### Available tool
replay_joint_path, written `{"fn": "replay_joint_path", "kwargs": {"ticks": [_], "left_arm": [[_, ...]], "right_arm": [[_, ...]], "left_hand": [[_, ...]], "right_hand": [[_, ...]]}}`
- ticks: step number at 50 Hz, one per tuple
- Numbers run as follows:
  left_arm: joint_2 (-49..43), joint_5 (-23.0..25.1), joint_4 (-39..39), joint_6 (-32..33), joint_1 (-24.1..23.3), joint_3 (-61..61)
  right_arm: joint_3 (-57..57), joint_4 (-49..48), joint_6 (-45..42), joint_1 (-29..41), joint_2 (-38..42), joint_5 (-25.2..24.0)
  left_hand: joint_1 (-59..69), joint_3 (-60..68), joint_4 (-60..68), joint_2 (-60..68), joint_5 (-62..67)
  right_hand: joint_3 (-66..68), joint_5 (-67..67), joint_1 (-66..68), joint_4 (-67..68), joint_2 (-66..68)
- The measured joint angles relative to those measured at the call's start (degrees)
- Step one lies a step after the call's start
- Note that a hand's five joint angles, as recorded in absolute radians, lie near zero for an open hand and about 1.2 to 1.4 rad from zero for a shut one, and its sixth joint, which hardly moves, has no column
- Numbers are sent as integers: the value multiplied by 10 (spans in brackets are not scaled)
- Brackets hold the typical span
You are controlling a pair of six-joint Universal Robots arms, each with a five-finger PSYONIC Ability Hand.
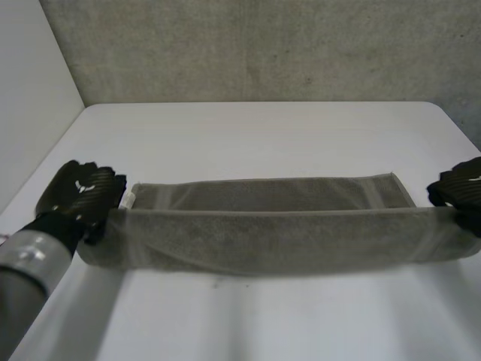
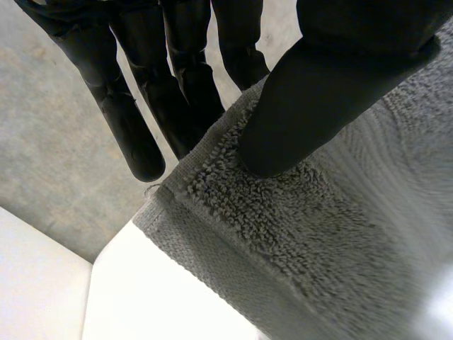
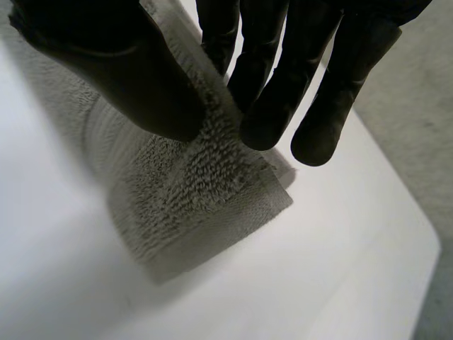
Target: Fold the towel.
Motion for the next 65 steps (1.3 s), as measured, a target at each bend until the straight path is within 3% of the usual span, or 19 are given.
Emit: {"fn": "replay_joint_path", "kwargs": {"ticks": [7,14,30,32,37,40,51,57,65], "left_arm": [[-175,-7,33,-2,-11,117],[-303,-24,32,-4,-21,235],[-459,-49,30,-2,-40,416],[-473,-54,30,-1,-42,429],[-487,-62,30,1,-45,442],[-486,-68,30,1,-49,443],[-426,-99,26,-3,-58,415],[-334,-111,27,-7,-59,325],[-234,-111,57,-23,-73,189]], "right_arm": [[-134,-35,58,97,151,92],[-265,-65,112,142,265,126],[-495,-81,143,205,446,211],[-520,-82,144,209,463,220],[-550,-83,147,215,482,233],[-553,-86,153,217,483,235],[-473,-127,214,214,389,222],[-301,-200,227,200,255,192],[-116,-248,225,147,146,167]], "left_hand": [[0,0,0,0,0],[0,0,0,0,0],[0,0,0,0,0],[-25,-34,-36,-36,-21],[-445,-442,-446,-446,-441],[-536,-547,-542,-548,-531],[-587,-598,-599,-600,-575],[-590,-600,-601,-602,-577],[-590,-600,-601,-602,-577]], "right_hand": [[0,2,0,0,0],[0,2,0,0,0],[-1,1,-1,-1,-1],[-135,-143,-135,-139,-135],[-557,-585,-563,-561,-560],[-618,-636,-620,-622,-611],[-620,-636,-629,-622,-611],[-620,-636,-630,-622,-611],[-620,-637,-630,-622,-611]]}}
